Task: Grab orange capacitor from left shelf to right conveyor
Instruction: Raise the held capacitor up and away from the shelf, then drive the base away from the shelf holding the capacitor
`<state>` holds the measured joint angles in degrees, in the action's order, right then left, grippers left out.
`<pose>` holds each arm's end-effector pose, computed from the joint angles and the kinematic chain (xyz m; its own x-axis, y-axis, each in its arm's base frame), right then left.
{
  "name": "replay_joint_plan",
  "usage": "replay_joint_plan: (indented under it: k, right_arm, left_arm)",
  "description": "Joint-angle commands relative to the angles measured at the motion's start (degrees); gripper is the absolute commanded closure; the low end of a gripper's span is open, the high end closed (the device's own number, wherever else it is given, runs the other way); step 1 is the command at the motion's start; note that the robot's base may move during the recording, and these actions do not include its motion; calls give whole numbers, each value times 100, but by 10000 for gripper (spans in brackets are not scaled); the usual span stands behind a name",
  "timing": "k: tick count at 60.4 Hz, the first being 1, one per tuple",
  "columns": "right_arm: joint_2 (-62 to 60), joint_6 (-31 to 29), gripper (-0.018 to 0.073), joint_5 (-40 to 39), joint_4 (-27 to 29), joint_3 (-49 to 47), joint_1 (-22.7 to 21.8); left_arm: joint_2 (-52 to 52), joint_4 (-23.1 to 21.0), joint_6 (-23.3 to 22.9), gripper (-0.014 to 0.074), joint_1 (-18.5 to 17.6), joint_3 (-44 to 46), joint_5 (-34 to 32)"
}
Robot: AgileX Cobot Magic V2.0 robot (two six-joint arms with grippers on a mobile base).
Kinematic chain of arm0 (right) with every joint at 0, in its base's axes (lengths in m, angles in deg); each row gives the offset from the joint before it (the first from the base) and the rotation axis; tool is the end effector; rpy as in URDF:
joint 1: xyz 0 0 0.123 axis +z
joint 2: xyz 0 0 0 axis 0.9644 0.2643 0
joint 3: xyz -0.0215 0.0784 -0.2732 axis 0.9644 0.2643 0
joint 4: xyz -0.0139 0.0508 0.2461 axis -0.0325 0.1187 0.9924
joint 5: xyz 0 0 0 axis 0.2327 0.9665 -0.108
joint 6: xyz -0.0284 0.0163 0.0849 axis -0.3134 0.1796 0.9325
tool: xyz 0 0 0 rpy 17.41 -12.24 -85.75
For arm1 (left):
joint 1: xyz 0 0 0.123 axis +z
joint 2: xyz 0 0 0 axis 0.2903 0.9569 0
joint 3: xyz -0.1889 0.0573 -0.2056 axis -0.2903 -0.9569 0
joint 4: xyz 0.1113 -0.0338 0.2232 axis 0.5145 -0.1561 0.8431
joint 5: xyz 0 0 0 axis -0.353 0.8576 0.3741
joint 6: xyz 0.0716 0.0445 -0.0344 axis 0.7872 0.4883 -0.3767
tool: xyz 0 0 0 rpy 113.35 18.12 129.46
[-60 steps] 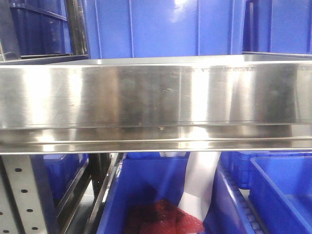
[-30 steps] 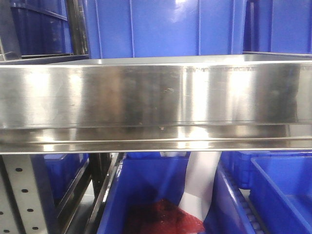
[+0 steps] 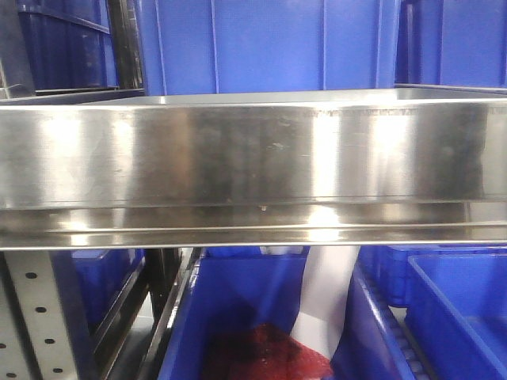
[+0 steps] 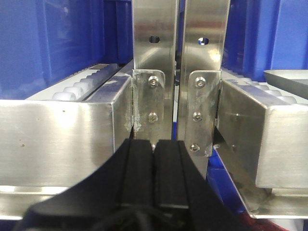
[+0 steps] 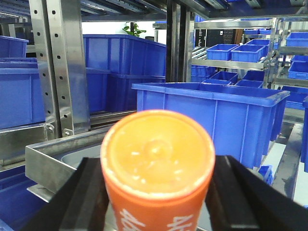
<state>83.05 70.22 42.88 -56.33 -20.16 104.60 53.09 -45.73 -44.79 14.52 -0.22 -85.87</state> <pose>0.0018 0.0050 0.3426 0.0941 0.1198 -0.9883 -0.5375 0.8417 0.0509 0.0565 -0.0025 0.1984 0.0119 0.0020 -0.9999 0.0428 0.9991 0.0025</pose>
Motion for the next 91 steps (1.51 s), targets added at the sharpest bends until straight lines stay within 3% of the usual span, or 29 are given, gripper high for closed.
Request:
replay_joint_plan:
  k: [1, 91]
  right_arm:
    - [82, -45, 510, -573, 14, -139, -3]
    - [82, -45, 510, -573, 14, -139, -3]
  left_arm:
    - [-55, -34, -36, 722, -41, -159, -494]
    - [-55, -34, -36, 722, -41, -159, -494]
